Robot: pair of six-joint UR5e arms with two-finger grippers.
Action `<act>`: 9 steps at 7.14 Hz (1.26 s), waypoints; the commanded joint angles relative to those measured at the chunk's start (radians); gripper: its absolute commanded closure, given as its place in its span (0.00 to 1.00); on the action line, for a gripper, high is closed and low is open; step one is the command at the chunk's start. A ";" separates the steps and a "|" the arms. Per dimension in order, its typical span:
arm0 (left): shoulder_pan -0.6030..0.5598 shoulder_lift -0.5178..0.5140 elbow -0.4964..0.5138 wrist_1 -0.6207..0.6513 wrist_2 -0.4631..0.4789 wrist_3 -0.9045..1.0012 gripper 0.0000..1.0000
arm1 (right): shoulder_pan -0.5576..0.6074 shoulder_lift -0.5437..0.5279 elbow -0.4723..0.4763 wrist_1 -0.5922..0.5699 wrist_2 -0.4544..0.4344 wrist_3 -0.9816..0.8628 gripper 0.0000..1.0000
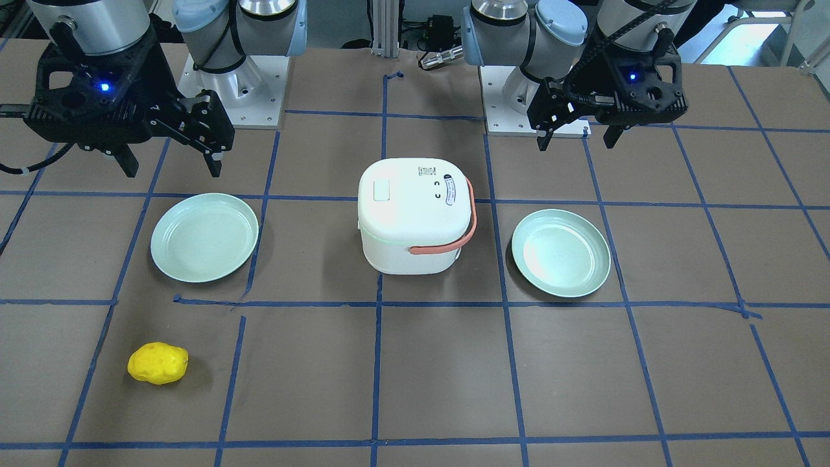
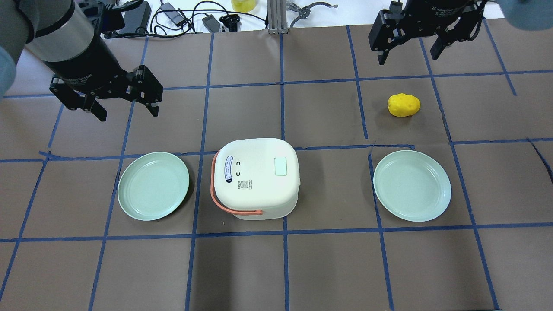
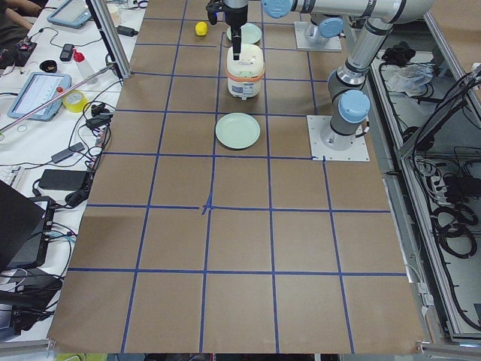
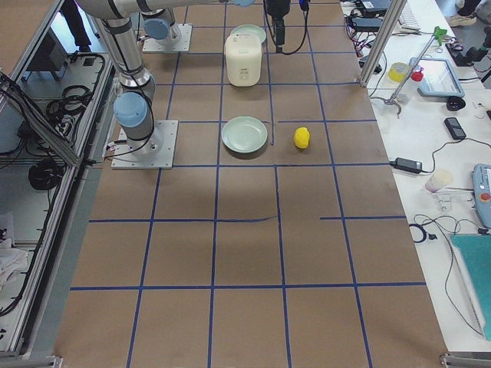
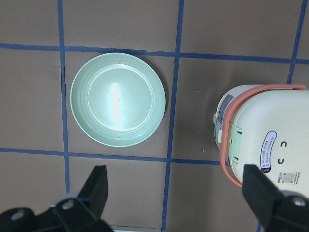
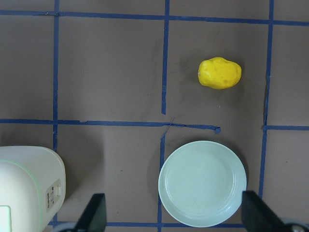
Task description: Press rice cooker button
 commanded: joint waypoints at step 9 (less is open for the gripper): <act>0.000 0.000 0.000 0.000 0.000 0.001 0.00 | 0.052 0.017 0.028 0.001 0.098 0.040 0.55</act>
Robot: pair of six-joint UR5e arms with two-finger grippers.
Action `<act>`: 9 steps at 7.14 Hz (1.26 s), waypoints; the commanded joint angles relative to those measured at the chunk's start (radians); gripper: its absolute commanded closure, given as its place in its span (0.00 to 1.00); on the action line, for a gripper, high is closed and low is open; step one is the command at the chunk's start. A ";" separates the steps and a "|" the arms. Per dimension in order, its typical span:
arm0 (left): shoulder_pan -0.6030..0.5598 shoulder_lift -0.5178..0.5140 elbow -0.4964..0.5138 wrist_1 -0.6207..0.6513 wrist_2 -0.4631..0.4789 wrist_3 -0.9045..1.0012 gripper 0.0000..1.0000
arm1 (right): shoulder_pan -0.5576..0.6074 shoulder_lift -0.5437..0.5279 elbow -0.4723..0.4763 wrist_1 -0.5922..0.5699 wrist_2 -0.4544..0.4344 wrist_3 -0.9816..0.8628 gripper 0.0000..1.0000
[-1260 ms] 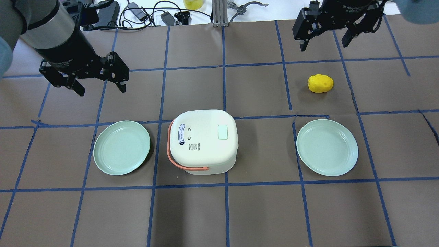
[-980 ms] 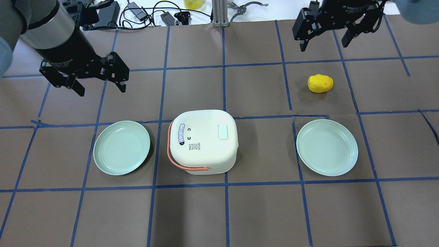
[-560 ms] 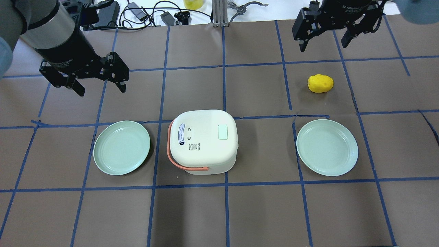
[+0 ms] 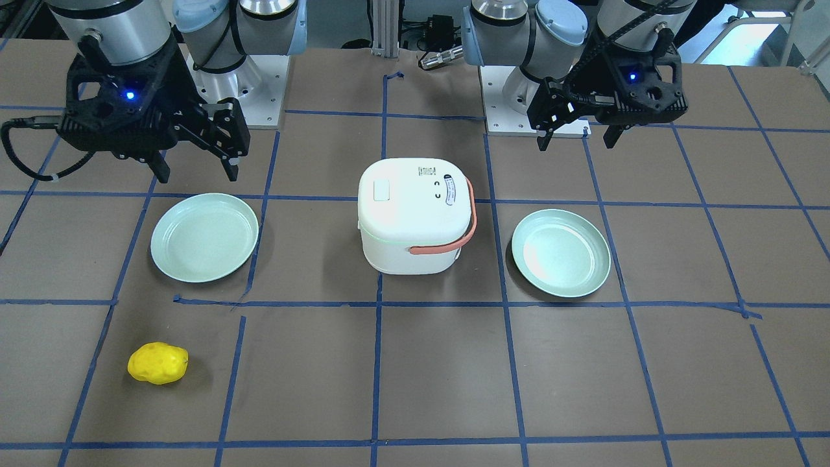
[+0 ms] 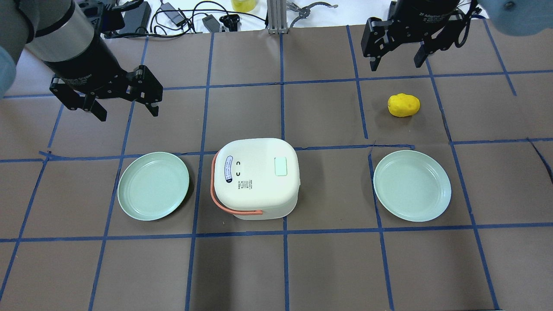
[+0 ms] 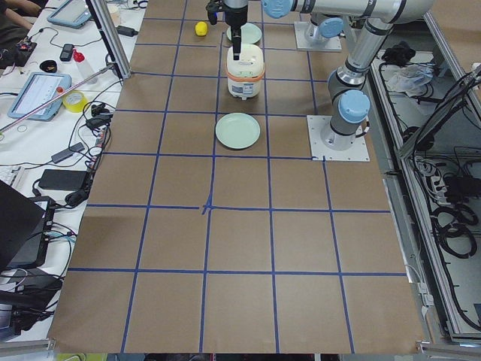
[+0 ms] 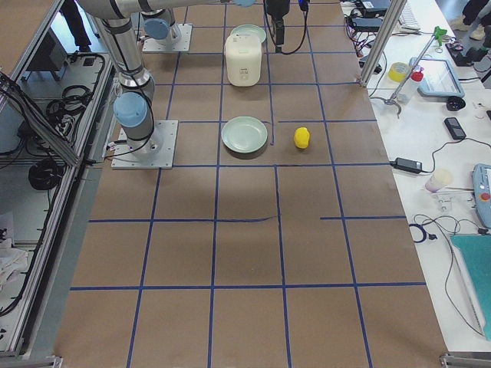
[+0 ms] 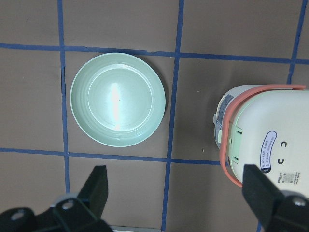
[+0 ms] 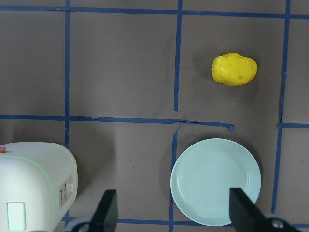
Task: Press rice cooker button
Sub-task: 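Move the right gripper over the white rice cooker's lid button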
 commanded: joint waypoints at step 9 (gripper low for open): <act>0.000 0.000 0.000 0.000 0.000 0.001 0.00 | 0.330 0.066 0.270 -0.282 0.041 0.435 1.00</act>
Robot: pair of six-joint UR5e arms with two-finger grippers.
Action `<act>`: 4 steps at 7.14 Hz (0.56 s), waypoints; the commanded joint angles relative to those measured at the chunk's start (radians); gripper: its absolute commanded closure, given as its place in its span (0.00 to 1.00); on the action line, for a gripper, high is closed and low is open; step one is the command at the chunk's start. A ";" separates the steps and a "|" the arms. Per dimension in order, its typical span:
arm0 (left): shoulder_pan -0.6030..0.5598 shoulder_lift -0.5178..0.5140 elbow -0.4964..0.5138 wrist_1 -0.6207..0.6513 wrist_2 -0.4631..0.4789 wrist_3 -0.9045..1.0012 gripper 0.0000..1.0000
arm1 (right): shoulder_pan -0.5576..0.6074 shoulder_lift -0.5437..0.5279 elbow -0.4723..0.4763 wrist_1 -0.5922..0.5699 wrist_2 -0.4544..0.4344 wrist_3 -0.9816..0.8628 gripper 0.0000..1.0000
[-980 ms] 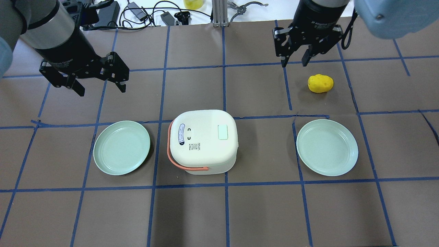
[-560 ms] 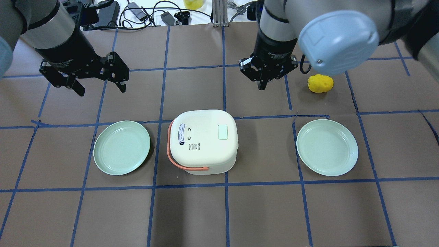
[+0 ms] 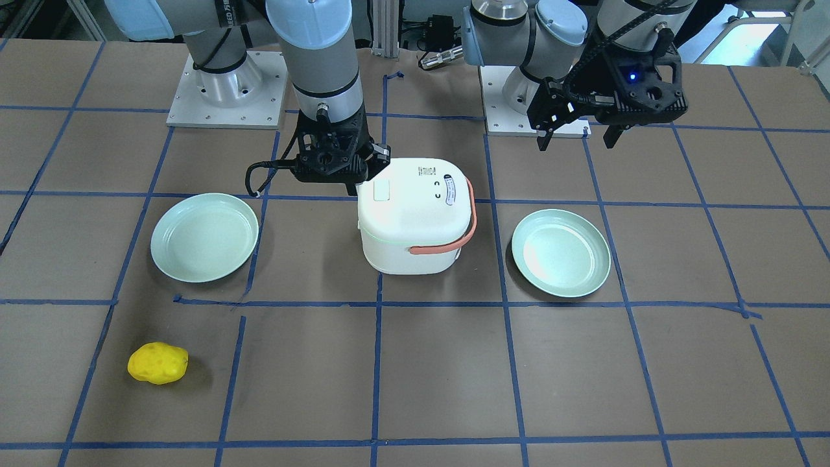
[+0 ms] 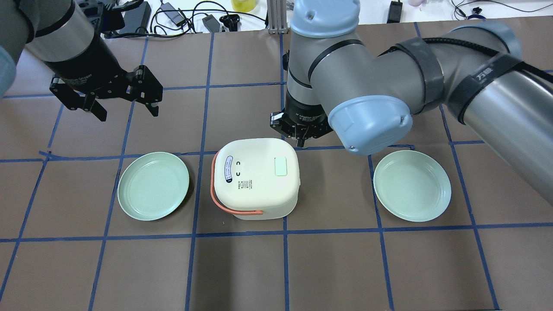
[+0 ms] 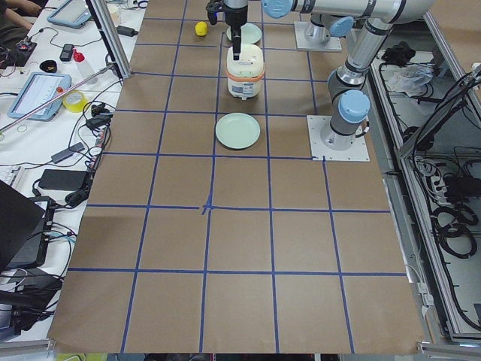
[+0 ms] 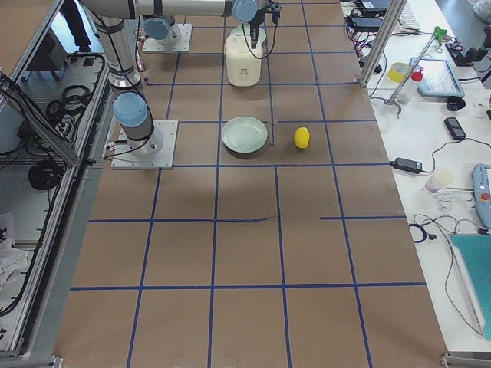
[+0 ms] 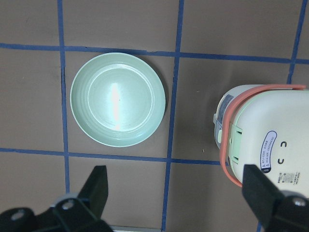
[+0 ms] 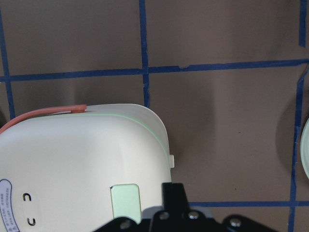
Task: Press rice cooker button
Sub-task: 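Move the right gripper over the white rice cooker's lid button, then press down on the rice cooker's lid button with the right gripper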
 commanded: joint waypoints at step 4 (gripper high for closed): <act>0.000 0.000 0.000 0.000 0.000 0.001 0.00 | 0.074 0.045 0.015 -0.060 0.001 0.111 1.00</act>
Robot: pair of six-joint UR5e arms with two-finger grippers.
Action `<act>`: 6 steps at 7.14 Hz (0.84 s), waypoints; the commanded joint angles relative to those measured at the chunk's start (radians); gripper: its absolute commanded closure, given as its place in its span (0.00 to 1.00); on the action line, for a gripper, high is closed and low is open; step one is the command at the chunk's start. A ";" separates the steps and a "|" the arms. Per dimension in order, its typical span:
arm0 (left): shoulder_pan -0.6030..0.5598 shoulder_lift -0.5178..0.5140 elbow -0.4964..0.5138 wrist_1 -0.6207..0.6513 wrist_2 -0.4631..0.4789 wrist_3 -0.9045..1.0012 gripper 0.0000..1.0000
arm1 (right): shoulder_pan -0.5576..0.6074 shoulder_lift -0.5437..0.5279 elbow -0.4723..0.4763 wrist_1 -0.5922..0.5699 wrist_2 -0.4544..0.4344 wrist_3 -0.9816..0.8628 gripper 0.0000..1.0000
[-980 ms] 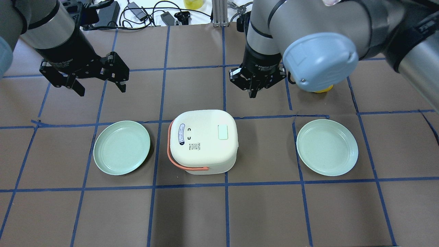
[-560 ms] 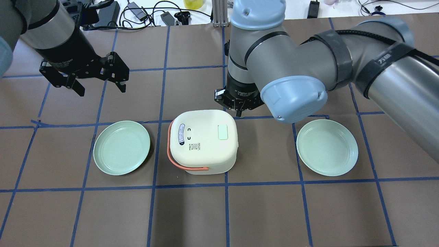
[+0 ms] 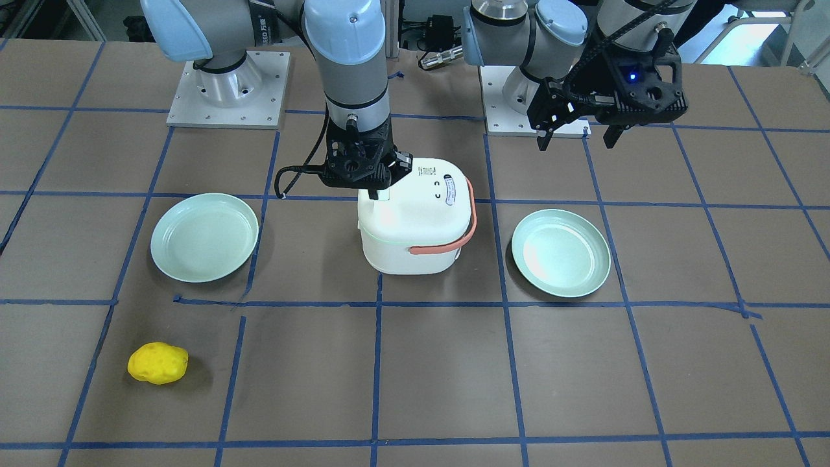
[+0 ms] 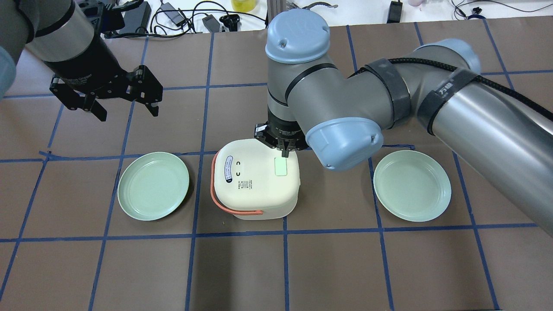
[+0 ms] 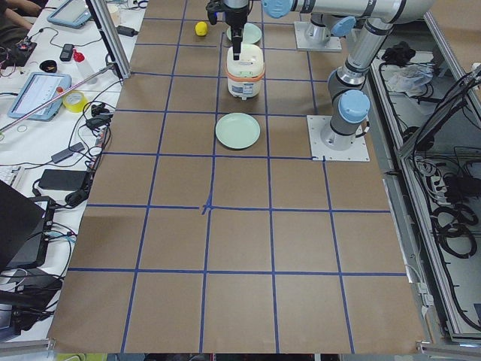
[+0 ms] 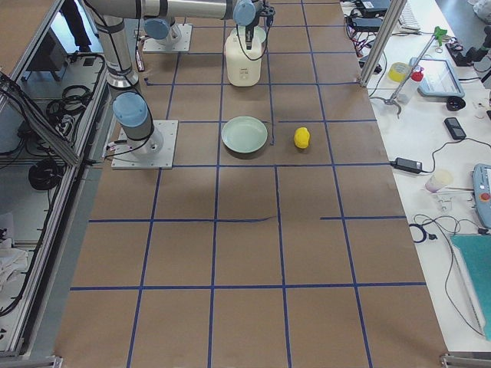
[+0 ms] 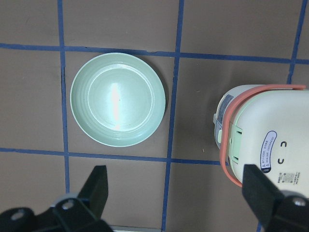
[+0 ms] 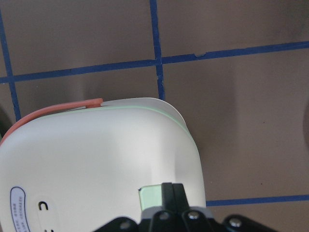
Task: Press rice cooker button
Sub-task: 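Press down on the rice cooker's lid button with the right gripper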
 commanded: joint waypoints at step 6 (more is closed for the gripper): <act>0.000 0.000 0.000 0.000 0.000 0.001 0.00 | 0.017 0.007 0.020 -0.001 -0.004 -0.016 0.99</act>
